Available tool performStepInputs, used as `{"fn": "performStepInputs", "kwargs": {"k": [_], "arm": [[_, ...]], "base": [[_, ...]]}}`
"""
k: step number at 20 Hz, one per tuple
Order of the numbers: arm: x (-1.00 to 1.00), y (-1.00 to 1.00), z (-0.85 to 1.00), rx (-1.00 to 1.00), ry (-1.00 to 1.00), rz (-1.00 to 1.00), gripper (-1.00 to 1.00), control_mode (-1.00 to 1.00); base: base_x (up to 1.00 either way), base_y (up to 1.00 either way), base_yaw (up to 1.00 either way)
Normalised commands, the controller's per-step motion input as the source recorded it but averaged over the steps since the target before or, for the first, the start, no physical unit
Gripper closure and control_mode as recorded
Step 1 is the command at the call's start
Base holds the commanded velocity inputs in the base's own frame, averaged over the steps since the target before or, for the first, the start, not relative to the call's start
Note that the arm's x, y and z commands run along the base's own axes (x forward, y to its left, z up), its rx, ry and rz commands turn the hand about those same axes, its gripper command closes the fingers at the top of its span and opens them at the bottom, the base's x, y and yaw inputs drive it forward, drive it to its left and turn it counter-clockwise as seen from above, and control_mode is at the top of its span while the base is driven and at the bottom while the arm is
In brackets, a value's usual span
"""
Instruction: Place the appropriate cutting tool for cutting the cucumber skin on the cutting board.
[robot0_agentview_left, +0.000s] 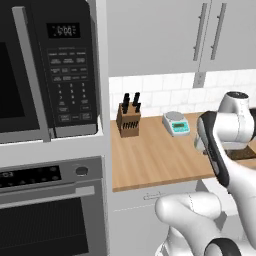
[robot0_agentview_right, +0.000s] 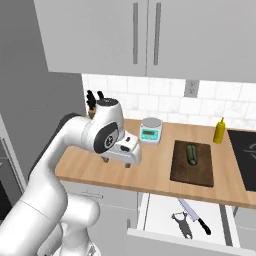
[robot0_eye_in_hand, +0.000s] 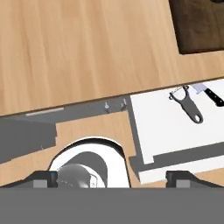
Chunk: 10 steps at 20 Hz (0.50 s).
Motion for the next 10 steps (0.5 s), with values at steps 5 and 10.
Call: {"fn": "performStepInputs", "kwargs": {"k": [5,10], "arm": [[-0.01,-0.91,-1.00,-0.01,0.28,-0.07,-1.00,-1.00],[0.06,-0.87,-1.00,0.00,0.15,-0.01,-1.00,-1.00]], "base": [[0.00,0.00,0.00],[0.00,0.00,0.00]]}}
